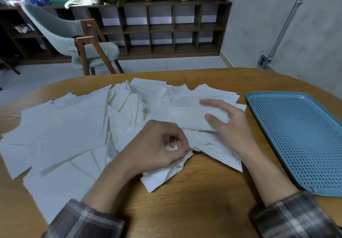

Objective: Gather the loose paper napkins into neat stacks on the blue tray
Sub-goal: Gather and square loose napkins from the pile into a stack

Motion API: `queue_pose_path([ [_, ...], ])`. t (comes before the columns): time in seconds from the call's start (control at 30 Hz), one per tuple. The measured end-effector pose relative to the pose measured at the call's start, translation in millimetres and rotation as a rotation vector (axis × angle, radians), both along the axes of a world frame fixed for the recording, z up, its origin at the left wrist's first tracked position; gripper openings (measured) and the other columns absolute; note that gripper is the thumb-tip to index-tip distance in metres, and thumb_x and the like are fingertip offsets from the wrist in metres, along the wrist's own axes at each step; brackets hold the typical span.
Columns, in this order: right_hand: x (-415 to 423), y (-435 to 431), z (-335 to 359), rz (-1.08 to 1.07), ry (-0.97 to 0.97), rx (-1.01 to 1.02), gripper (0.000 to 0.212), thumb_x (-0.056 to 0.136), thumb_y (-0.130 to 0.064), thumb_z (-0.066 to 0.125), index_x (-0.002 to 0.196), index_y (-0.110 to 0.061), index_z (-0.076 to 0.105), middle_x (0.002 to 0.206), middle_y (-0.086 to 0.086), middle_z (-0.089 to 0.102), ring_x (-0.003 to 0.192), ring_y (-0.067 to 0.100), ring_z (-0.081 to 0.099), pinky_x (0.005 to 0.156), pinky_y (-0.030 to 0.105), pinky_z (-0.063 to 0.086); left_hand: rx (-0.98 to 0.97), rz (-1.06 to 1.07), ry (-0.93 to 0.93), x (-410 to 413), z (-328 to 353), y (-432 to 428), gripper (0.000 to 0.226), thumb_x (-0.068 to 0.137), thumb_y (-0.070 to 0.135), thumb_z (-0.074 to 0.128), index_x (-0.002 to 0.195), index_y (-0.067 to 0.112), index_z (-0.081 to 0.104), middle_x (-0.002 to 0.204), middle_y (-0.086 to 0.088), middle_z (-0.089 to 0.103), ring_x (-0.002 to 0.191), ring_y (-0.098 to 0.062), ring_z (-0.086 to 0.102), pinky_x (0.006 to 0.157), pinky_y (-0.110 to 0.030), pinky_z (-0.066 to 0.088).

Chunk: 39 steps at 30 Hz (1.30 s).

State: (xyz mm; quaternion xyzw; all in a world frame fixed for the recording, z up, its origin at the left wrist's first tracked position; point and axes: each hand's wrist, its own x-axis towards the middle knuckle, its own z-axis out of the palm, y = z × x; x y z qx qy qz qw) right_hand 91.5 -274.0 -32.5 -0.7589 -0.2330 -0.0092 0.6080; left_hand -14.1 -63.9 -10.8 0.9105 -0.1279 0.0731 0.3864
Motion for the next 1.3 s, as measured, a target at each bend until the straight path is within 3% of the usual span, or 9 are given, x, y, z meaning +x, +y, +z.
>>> queue_pose_path([
  [0.13, 0, 0, -1, 0.001, -0.005, -0.006, 0.037, 0.098, 0.003, 0.065, 0.122, -0.022, 0.075, 0.124, -0.022, 0.073, 0.126, -0.014, 0.056, 0.099, -0.002, 0.033, -0.132, 0.021, 0.028, -2, 6, 5, 0.014, 0.089, 0.012, 0.082, 0.083, 0.025, 0.082, 0.08, 0.016, 0.075, 0.081, -0.011, 0.069, 0.073, -0.012, 0.044],
  [0.33, -1, 0, 2, 0.014, -0.019, 0.0, 0.033, 0.098, 0.002, 0.065, 0.12, -0.02, 0.076, 0.123, -0.019, 0.074, 0.125, -0.011, 0.058, 0.097, -0.003, 0.032, -0.363, 0.033, -0.043, -2, 14, 10, 0.015, 0.092, 0.004, 0.078, 0.086, 0.017, 0.08, 0.084, 0.003, 0.077, 0.082, -0.017, 0.07, 0.074, -0.033, 0.054],
  [0.43, -4, 0, 5, 0.105, 0.045, 0.095, 0.02, 0.103, -0.024, 0.063, 0.115, -0.022, 0.079, 0.125, -0.013, 0.075, 0.128, -0.002, 0.06, 0.108, 0.019, 0.038, -0.522, 0.112, -0.04, -2, 17, 9, 0.014, 0.093, 0.001, 0.075, 0.085, 0.011, 0.078, 0.08, 0.005, 0.076, 0.077, -0.006, 0.068, 0.071, -0.015, 0.049],
  [0.5, -9, 1, 7, 0.216, 0.163, 0.215, 0.038, 0.098, -0.056, 0.059, 0.11, -0.027, 0.081, 0.127, -0.006, 0.075, 0.13, 0.008, 0.062, 0.112, 0.04, 0.042, -0.576, 0.191, -0.031, 0, 17, 7, 0.013, 0.094, 0.004, 0.075, 0.086, 0.013, 0.08, 0.081, 0.003, 0.077, 0.076, -0.004, 0.067, 0.071, -0.012, 0.048],
  [0.57, -13, 4, 7, 0.251, 0.196, 0.197, 0.052, 0.086, -0.072, 0.067, 0.11, -0.028, 0.081, 0.124, -0.004, 0.076, 0.125, 0.015, 0.066, 0.111, 0.045, 0.046, -0.596, 0.253, -0.007, 3, 14, 5, 0.01, 0.094, 0.012, 0.077, 0.088, 0.017, 0.082, 0.084, -0.003, 0.078, 0.078, -0.014, 0.069, 0.072, -0.014, 0.05],
  [0.67, -16, 10, 6, 0.18, 0.094, 0.079, 0.02, 0.094, -0.031, 0.079, 0.108, -0.016, 0.08, 0.112, -0.005, 0.08, 0.114, 0.012, 0.071, 0.105, 0.035, 0.051, -0.589, 0.312, 0.019, 4, 13, 1, 0.006, 0.092, 0.028, 0.08, 0.093, 0.024, 0.083, 0.085, -0.009, 0.078, 0.083, -0.03, 0.069, 0.072, -0.017, 0.05],
  [0.77, -15, 8, 7, 0.107, 0.095, 0.099, 0.01, 0.096, -0.015, 0.074, 0.104, -0.013, 0.08, 0.108, -0.005, 0.08, 0.11, 0.011, 0.073, 0.096, 0.026, 0.054, -0.557, 0.292, 0.054, 3, 15, 2, 0.027, 0.084, 0.04, 0.082, 0.109, 0.031, 0.079, 0.084, 0.001, 0.078, 0.082, -0.007, 0.073, 0.076, -0.013, 0.05],
  [0.93, -18, 7, 12, 0.206, 0.148, 0.14, 0.029, 0.093, -0.017, 0.074, 0.122, -0.018, 0.073, 0.118, -0.006, 0.076, 0.114, 0.012, 0.071, 0.089, 0.02, 0.053, -0.455, 0.369, -0.031, 6, 10, 8, 0.037, 0.082, 0.023, 0.09, 0.114, 0.035, 0.075, 0.088, 0.006, 0.077, 0.097, -0.008, 0.072, 0.09, -0.012, 0.049],
  [1.3, -23, 11, 13, 0.288, 0.039, 0.011, 0.073, 0.095, -0.025, 0.076, 0.152, -0.052, 0.04, 0.159, -0.025, 0.042, 0.151, 0.012, 0.039, 0.124, 0.053, 0.034, -0.505, 0.397, -0.112, 7, 6, 3, 0.04, 0.08, 0.026, 0.092, 0.115, 0.034, 0.074, 0.085, 0.006, 0.078, 0.095, -0.012, 0.074, 0.092, -0.041, 0.06],
])
